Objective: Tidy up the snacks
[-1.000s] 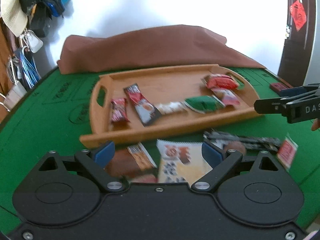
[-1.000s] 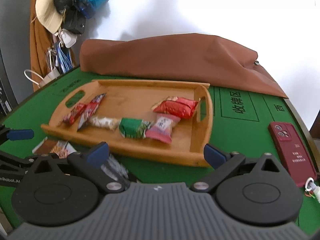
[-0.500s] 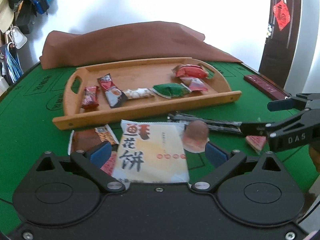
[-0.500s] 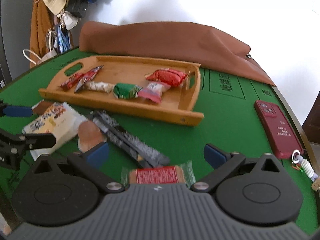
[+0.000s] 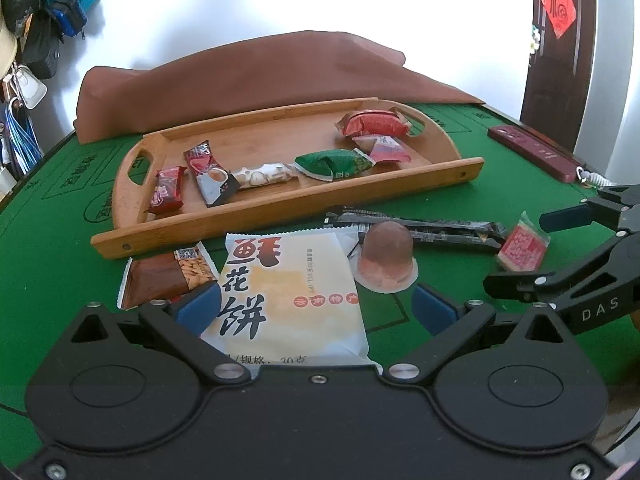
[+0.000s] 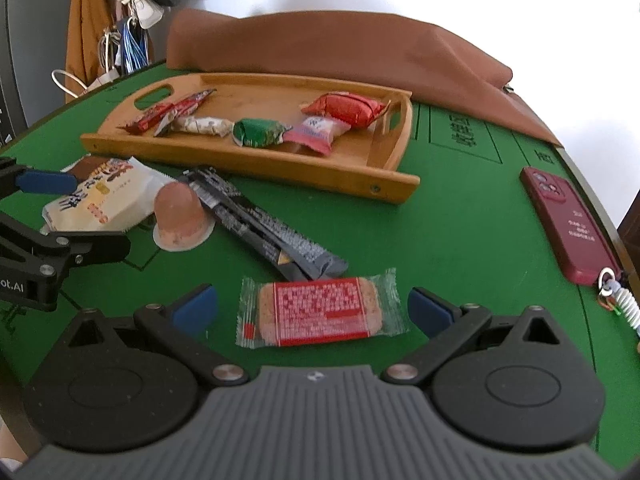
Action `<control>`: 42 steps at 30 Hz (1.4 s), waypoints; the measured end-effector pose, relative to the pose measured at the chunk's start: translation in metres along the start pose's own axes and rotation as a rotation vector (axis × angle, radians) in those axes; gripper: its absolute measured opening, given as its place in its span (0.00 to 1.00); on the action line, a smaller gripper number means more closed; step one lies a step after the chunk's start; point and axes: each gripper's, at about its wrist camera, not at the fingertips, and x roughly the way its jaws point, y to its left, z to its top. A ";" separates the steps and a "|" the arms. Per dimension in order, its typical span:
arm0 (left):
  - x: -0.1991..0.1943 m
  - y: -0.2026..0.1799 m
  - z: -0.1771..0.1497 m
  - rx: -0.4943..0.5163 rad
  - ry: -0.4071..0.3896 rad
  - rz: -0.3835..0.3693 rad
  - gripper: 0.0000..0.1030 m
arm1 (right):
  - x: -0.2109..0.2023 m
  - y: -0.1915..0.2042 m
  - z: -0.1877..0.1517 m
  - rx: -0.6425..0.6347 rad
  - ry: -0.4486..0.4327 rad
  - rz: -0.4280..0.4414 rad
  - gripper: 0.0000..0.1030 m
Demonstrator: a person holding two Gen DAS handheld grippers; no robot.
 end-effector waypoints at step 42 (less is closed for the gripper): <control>0.009 -0.013 0.001 0.113 -0.003 0.048 0.90 | 0.003 -0.001 -0.002 0.015 0.005 0.006 1.00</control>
